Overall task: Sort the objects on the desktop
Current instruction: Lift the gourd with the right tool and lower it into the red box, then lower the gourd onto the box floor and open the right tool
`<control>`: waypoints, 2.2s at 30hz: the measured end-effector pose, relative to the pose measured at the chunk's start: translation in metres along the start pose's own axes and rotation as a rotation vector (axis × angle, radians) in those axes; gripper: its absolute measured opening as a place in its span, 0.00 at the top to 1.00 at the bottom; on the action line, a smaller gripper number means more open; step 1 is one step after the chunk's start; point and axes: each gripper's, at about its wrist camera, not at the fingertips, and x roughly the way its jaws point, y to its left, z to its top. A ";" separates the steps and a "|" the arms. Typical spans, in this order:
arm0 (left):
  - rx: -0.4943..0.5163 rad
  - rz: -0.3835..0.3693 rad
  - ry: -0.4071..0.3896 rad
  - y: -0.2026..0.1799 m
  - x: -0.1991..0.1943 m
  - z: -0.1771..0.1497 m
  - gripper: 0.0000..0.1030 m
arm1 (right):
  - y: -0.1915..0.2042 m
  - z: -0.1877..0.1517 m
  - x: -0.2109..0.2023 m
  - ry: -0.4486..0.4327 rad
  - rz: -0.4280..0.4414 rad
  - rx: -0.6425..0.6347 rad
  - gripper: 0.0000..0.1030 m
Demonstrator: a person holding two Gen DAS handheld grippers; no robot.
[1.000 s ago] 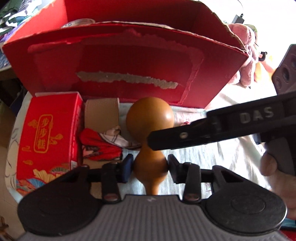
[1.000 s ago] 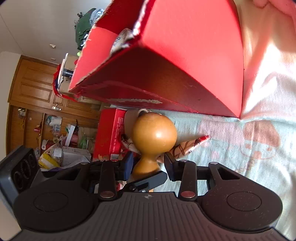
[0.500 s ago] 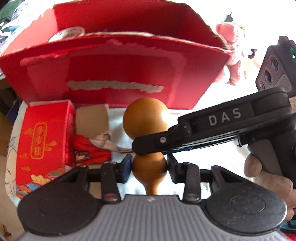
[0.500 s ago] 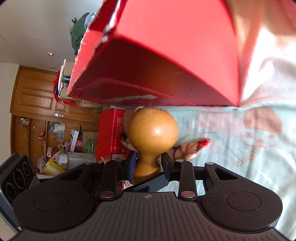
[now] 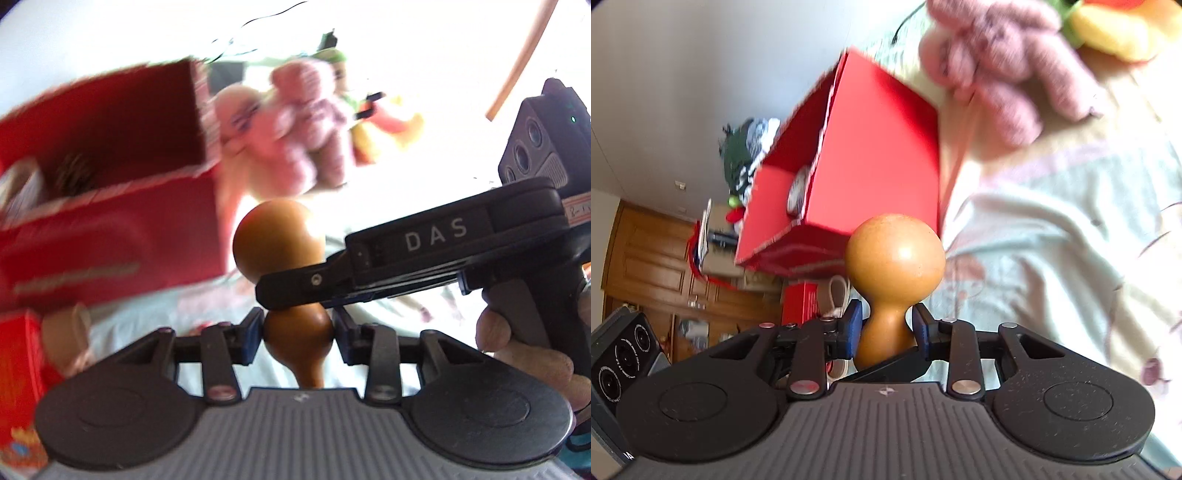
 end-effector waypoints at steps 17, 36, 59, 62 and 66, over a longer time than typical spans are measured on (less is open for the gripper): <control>0.089 0.004 -0.290 0.040 -0.085 0.092 0.63 | 0.110 0.080 0.000 -0.236 0.048 -0.248 0.68; -0.157 0.008 0.105 0.191 0.019 0.093 0.60 | 0.109 0.118 0.172 0.141 -0.235 -0.133 0.69; -0.270 0.017 0.258 0.226 0.039 0.091 0.47 | 0.093 0.125 0.199 0.300 -0.331 -0.073 0.67; -0.246 0.050 0.259 0.221 0.039 0.091 0.47 | 0.090 0.124 0.192 0.277 -0.319 -0.061 0.66; -0.248 0.067 0.253 0.220 0.037 0.091 0.46 | 0.094 0.120 0.182 0.234 -0.289 -0.097 0.65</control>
